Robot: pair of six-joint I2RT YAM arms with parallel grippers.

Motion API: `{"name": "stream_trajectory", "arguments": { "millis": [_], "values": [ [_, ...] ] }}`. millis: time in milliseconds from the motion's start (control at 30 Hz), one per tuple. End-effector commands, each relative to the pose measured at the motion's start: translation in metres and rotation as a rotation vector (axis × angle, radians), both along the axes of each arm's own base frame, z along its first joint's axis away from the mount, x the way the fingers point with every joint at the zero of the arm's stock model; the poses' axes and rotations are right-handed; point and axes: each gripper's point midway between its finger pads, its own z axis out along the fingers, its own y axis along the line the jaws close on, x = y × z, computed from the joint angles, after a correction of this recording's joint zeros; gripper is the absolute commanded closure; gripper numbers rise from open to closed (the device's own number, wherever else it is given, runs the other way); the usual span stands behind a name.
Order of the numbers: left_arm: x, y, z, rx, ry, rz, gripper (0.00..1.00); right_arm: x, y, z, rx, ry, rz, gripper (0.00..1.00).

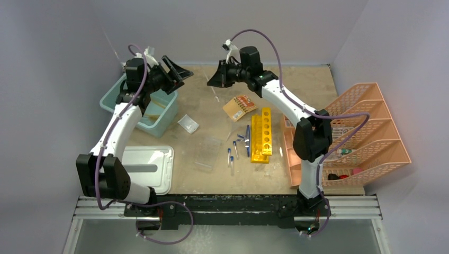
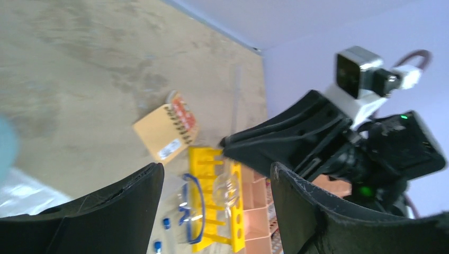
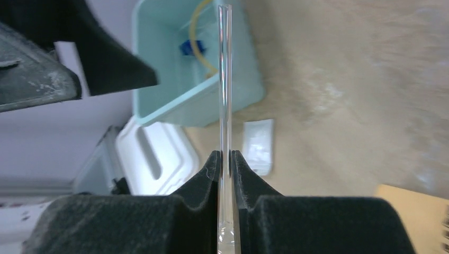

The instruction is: Organize the chemistry lab equipment

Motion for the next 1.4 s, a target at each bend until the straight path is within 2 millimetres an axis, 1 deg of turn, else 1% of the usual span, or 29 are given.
{"name": "stream_trajectory", "arguments": {
  "millis": [0, 67, 100, 133, 200, 267, 367, 433, 500, 733, 867, 1000, 1067, 1100, 1167, 1233, 1300, 1367],
  "values": [
    [0.005, -0.038, 0.056, -0.148, -0.199, -0.117, 0.27, -0.042, 0.026, 0.049, 0.205, -0.008, 0.23, 0.95],
    [0.006, -0.042, 0.06, -0.173, -0.215, -0.114, 0.27, -0.047, 0.029, 0.054, 0.249, 0.003, 0.263, 0.96],
    [0.007, -0.041, 0.056, -0.172, -0.205, -0.102, 0.27, -0.05, 0.03, 0.057, 0.268, 0.006, 0.275, 0.96],
    [0.01, -0.039, 0.048, -0.159, -0.183, -0.084, 0.27, -0.051, 0.031, 0.06, 0.282, 0.003, 0.282, 0.96],
    [0.013, -0.036, 0.036, -0.131, -0.149, -0.055, 0.3, -0.051, 0.032, 0.063, 0.293, -0.008, 0.287, 0.96],
    [0.014, -0.036, 0.028, -0.128, -0.126, -0.054, 0.36, -0.053, 0.032, 0.063, 0.299, -0.004, 0.296, 0.96],
    [0.013, -0.041, 0.025, -0.13, -0.117, -0.07, 0.48, -0.054, 0.032, 0.064, 0.307, -0.007, 0.302, 0.96],
    [0.011, -0.045, 0.022, -0.131, -0.108, -0.081, 0.53, -0.053, 0.032, 0.064, 0.311, -0.005, 0.303, 0.96],
    [0.008, -0.049, 0.018, -0.133, -0.1, -0.098, 0.61, -0.054, 0.032, 0.064, 0.314, -0.004, 0.304, 0.96],
    [0.001, -0.061, 0.007, -0.131, -0.077, -0.14, 0.68, -0.055, 0.032, 0.062, 0.311, -0.001, 0.305, 0.96],
    [0.001, -0.063, 0.004, -0.133, -0.073, -0.144, 0.8, -0.057, 0.033, 0.059, 0.307, 0.003, 0.314, 0.96],
    [0.001, -0.064, 0.002, -0.134, -0.072, -0.146, 0.98, -0.057, 0.032, 0.057, 0.301, 0.006, 0.311, 0.96],
    [0.003, -0.063, 0.002, -0.129, -0.075, -0.139, 1.0, -0.056, 0.031, 0.056, 0.295, 0.004, 0.298, 0.95],
    [0.004, -0.062, 0.002, -0.12, -0.077, -0.133, 1.0, -0.055, 0.031, 0.055, 0.29, 0.008, 0.289, 0.91],
    [0.007, -0.057, -0.003, -0.07, -0.069, -0.109, 1.0, -0.051, 0.029, 0.052, 0.266, 0.009, 0.26, 0.74],
    [0.009, -0.046, -0.016, 0.021, -0.02, -0.072, 1.0, -0.043, 0.022, 0.045, 0.217, 0.004, 0.199, 0.58],
    [0.014, -0.029, -0.027, 0.118, 0.035, -0.017, 1.0, -0.033, 0.013, 0.046, 0.169, -0.034, 0.129, 0.48],
    [0.019, -0.006, -0.038, 0.164, 0.095, 0.042, 1.0, -0.023, 0.001, 0.048, 0.126, -0.075, 0.059, 0.43]
  ]
}}
